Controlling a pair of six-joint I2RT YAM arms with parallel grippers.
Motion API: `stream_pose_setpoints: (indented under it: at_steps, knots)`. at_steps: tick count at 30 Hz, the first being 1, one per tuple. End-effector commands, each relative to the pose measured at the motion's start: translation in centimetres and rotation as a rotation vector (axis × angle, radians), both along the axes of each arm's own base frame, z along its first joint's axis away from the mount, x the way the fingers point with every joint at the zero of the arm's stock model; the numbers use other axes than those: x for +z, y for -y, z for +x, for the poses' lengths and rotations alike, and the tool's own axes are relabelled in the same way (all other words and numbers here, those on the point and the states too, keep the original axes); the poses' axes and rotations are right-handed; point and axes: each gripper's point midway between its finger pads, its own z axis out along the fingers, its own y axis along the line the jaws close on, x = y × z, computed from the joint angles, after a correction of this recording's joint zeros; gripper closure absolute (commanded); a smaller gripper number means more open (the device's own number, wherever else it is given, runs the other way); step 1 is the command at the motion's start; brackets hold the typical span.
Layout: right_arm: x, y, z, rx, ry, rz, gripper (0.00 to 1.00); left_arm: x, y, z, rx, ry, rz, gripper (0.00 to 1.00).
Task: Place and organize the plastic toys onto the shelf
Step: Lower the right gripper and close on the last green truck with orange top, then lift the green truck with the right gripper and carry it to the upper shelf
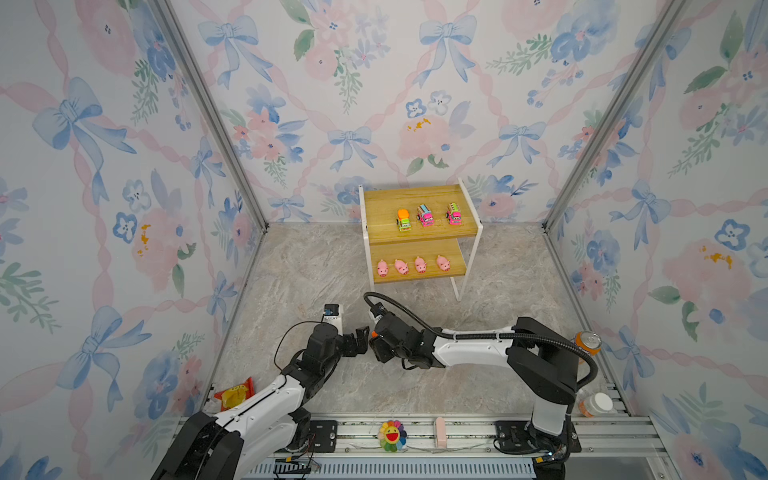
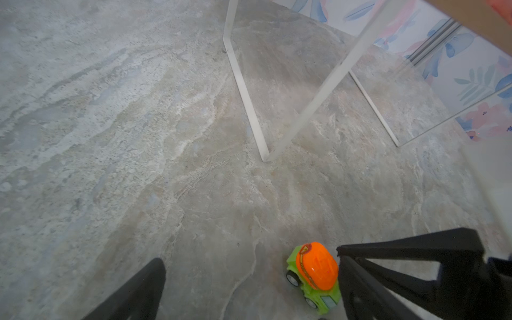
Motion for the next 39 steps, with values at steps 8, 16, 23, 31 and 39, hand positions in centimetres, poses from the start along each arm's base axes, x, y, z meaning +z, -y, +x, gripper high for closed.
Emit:
stream_pose_setpoints:
  at_steps: [8, 16, 23, 31, 39]
  knots:
    - [-1.6, -0.4, 0.8, -0.003, -0.025, -0.027, 0.45, 0.0, 0.1, -0.1, -0.007, -0.002, -0.014, 0.02]
    - [-2.3, 0.1, 0.6, 0.000, -0.037, -0.051, 0.63, -0.1, 0.1, -0.1, -0.009, -0.006, -0.012, 0.02]
    - [-3.0, 0.1, -0.3, 0.005, -0.081, -0.030, 0.72, -0.1, 0.3, -0.1, -0.019, -0.010, -0.015, 0.02]
    - [-3.2, -1.9, -1.4, 0.064, -0.103, -0.052, 0.76, -0.2, 0.5, -0.1, -0.031, -0.016, -0.016, 0.02]
    - [-0.6, -1.2, -1.7, 0.070, -0.090, -0.051, 0.80, -0.1, 0.4, -0.1, -0.022, -0.009, -0.016, 0.02]
